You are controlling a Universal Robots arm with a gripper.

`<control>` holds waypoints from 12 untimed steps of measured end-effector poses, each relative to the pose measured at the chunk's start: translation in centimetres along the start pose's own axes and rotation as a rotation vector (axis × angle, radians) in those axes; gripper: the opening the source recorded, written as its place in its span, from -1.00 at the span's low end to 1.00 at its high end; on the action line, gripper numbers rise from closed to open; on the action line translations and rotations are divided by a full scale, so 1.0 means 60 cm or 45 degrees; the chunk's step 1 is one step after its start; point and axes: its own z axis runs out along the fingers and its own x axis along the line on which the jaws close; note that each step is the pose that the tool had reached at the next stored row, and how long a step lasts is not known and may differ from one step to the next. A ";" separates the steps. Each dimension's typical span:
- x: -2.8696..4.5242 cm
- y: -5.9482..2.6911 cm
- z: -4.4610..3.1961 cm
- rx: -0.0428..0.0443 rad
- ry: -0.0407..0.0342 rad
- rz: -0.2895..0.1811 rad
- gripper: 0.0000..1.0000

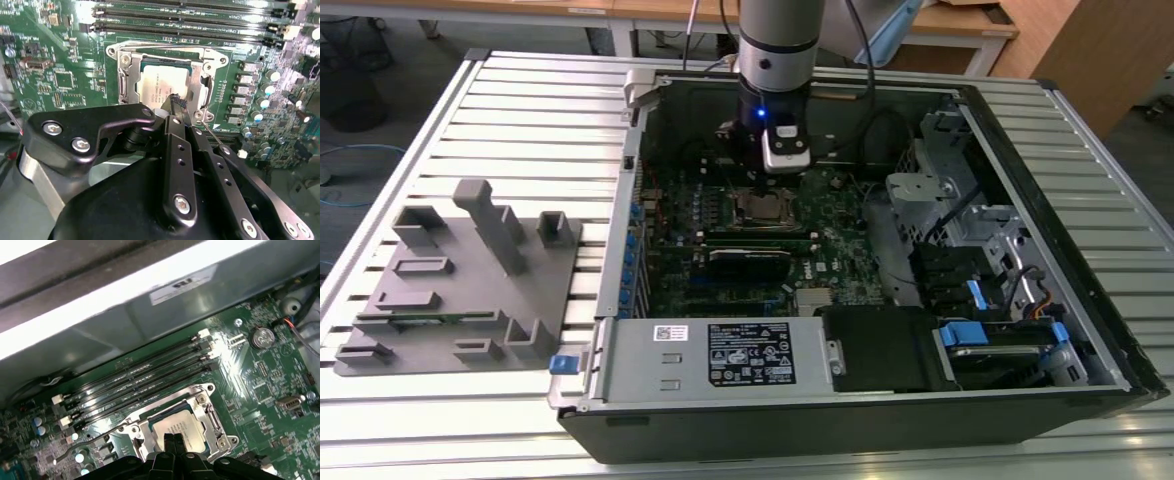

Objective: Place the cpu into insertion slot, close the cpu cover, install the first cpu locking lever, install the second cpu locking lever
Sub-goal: 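Close the cpu cover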

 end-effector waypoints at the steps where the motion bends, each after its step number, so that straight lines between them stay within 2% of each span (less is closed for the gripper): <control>1: 0.000 0.000 0.000 -0.001 0.0010 -0.023 -0.79; 12: 0.000 0.000 0.002 -0.007 0.0123 -0.276 -0.79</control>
